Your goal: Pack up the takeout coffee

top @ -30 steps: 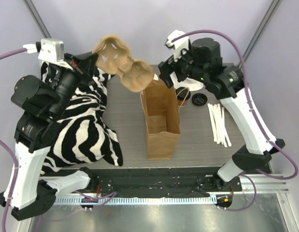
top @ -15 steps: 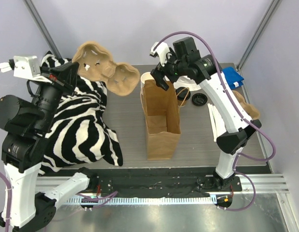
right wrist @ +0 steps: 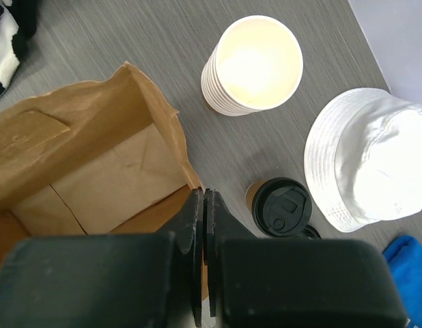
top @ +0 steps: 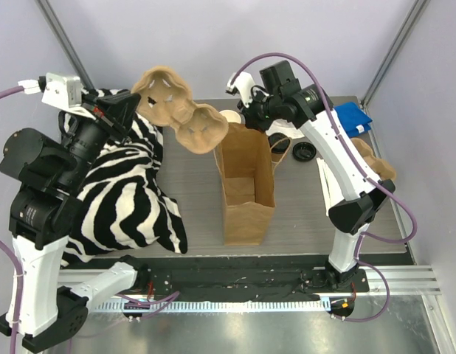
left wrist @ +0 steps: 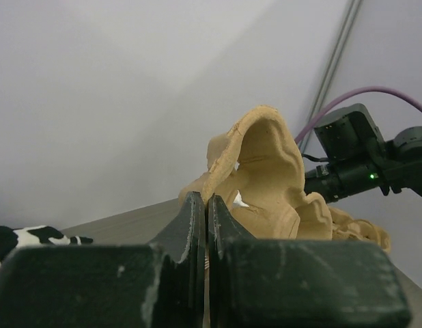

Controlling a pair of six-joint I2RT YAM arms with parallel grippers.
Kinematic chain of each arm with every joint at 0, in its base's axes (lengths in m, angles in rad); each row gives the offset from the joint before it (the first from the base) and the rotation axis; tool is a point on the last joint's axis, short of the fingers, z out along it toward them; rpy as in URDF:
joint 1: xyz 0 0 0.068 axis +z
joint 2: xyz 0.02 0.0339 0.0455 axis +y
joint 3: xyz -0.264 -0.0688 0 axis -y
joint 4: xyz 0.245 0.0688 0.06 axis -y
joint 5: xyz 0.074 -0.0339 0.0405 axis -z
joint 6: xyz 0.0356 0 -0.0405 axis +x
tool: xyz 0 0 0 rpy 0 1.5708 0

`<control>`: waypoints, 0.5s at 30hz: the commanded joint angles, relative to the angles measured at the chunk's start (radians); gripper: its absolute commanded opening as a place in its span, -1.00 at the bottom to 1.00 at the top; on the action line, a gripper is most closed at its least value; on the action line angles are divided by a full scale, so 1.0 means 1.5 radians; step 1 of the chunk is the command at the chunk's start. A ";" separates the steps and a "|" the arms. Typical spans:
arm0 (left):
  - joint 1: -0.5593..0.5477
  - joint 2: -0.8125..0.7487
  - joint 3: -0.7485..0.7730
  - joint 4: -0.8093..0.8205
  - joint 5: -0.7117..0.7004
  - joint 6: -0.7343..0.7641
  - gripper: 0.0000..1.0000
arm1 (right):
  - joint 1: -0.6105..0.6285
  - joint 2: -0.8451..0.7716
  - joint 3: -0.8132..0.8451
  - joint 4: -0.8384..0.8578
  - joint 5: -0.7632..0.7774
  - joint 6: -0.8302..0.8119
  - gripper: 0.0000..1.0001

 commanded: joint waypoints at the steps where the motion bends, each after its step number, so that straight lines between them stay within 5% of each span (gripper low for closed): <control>1: 0.004 0.011 0.046 -0.003 0.093 0.008 -1.00 | 0.001 -0.027 0.031 0.013 0.010 0.018 -0.99; 15: 0.003 0.063 0.108 0.014 0.221 0.008 -1.00 | 0.009 -0.132 -0.033 0.033 0.026 0.079 -0.99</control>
